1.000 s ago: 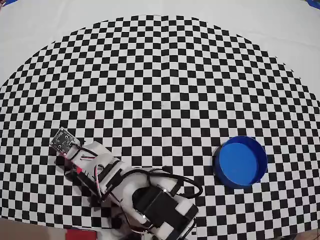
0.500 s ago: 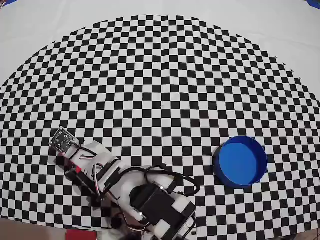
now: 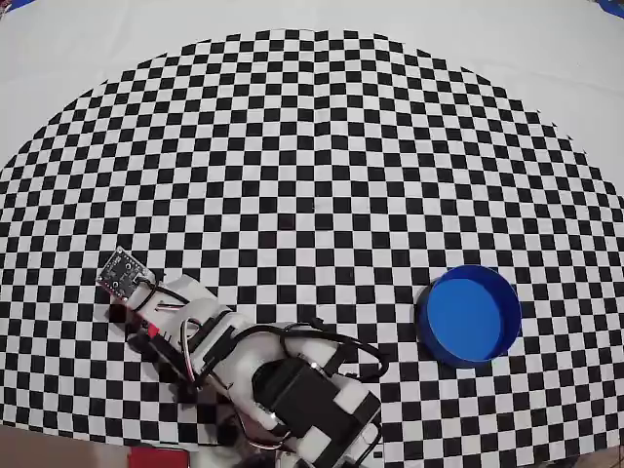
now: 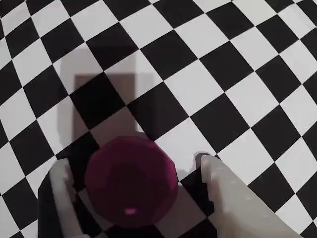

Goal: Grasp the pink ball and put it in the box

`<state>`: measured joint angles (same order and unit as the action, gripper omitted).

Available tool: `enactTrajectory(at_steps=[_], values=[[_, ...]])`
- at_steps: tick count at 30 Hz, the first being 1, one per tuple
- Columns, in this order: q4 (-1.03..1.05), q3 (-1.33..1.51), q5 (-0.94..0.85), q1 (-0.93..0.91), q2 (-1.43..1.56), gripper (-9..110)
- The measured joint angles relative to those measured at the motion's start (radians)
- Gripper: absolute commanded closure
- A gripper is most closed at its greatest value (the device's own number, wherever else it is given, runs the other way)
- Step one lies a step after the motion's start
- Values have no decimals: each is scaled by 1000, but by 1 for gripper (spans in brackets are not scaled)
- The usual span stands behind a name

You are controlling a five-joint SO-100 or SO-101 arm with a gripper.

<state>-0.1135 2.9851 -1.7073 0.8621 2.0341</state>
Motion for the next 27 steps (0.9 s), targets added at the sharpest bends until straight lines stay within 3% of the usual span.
enactTrajectory(at_steps=[5, 9, 27], values=[[0, 0, 0, 0, 0, 76], [-2, -2, 0, 12, 2, 100], [-12, -6, 0, -14, -3, 101]])
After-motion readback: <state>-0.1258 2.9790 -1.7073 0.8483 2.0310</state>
